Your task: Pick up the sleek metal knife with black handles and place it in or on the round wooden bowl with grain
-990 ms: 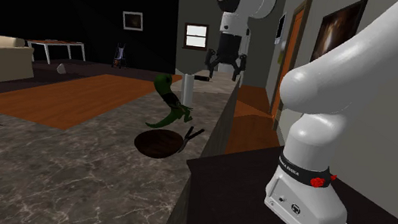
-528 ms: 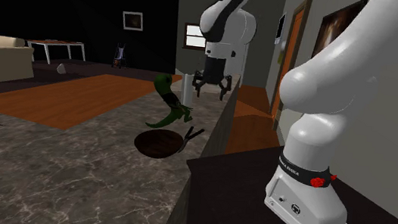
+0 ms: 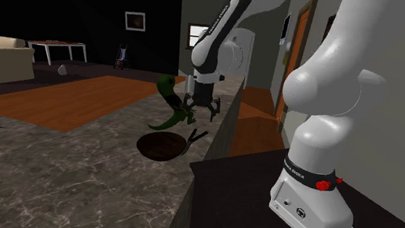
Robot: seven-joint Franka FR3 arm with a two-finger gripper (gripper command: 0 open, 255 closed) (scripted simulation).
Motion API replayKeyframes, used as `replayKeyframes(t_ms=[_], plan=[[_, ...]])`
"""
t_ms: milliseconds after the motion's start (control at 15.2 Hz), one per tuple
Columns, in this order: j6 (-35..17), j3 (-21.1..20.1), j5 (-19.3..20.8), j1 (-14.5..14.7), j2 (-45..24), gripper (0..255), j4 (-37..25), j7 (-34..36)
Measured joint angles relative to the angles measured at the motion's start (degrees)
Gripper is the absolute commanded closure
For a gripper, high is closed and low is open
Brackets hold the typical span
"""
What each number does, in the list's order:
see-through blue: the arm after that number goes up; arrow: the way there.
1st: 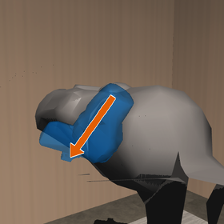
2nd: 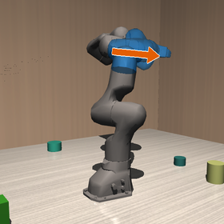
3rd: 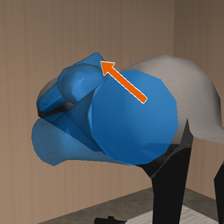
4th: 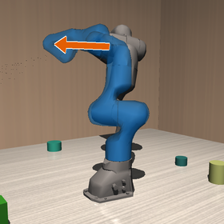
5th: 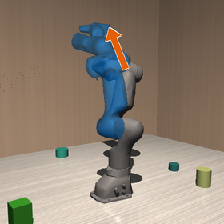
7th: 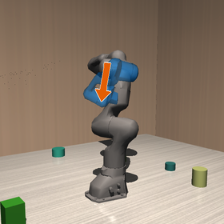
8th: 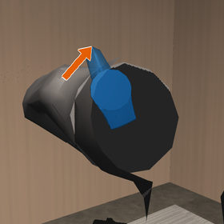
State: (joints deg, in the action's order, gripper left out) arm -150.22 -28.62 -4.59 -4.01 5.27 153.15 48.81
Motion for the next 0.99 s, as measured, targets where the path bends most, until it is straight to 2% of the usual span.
replayKeyframes(t_ms=[132,264,462,792,990], plan=[[-3.43,-0.56,6.66,-0.95,-6.63,0,-2.19,7.48],[-6.72,0.85,14.97,0.32,-13.45,0,-4.37,16.74],[-9.07,3.99,20.92,2.55,-18.38,0,-6.14,22.76],[-12.45,8.29,26.74,5.67,-23.30,0,-7.35,27.33],[-13.35,9.54,28.13,6.61,-24.59,0,-7.70,28.37]])
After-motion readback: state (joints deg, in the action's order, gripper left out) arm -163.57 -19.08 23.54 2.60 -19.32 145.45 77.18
